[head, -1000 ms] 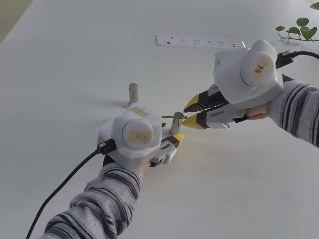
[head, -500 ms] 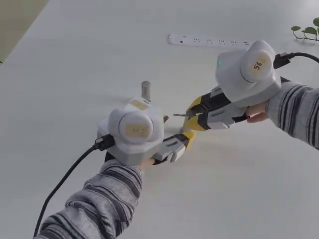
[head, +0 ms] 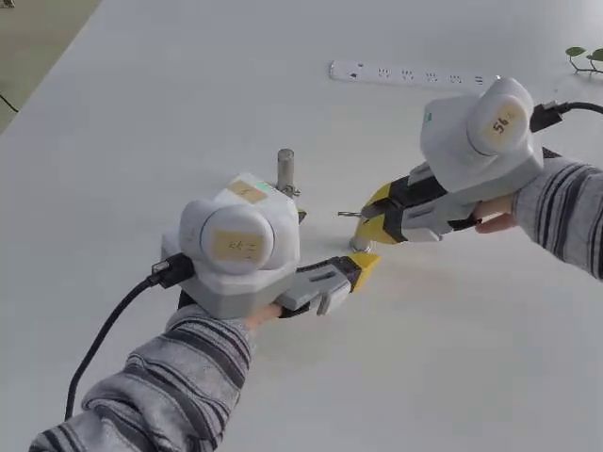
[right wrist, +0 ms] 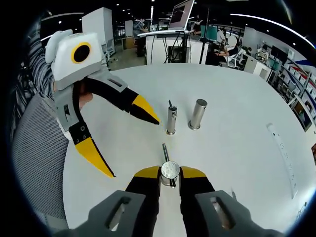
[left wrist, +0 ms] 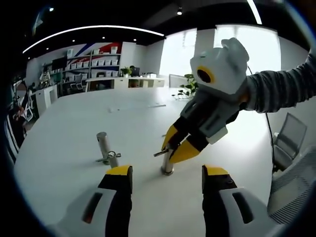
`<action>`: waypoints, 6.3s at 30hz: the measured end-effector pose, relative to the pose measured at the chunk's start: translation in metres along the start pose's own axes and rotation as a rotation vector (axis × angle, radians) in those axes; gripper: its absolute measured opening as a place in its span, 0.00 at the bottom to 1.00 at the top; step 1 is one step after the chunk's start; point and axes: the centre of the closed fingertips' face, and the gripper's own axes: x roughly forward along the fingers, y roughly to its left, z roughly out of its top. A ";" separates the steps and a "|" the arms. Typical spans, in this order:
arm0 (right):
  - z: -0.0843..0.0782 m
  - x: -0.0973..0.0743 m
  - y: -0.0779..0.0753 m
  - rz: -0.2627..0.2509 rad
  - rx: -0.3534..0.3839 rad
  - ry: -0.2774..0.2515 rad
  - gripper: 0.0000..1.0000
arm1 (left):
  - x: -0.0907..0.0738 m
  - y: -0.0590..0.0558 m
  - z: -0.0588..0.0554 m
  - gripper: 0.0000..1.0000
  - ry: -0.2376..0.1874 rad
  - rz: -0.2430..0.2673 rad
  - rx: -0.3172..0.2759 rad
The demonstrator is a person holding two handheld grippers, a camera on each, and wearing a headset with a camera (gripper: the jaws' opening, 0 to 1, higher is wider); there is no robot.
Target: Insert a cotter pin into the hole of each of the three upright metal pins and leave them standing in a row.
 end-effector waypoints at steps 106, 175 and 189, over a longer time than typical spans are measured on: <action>0.080 0.056 -0.055 -0.092 0.321 -0.210 0.21 | -0.028 0.041 0.013 0.96 -0.040 0.109 0.070; -0.045 -0.065 -0.066 -0.429 0.472 -0.071 0.08 | -0.036 0.029 0.012 0.99 -0.022 0.051 0.058; -0.035 -0.061 -0.025 -0.426 0.524 -0.102 0.08 | -0.056 0.018 0.002 0.99 -0.003 0.042 0.057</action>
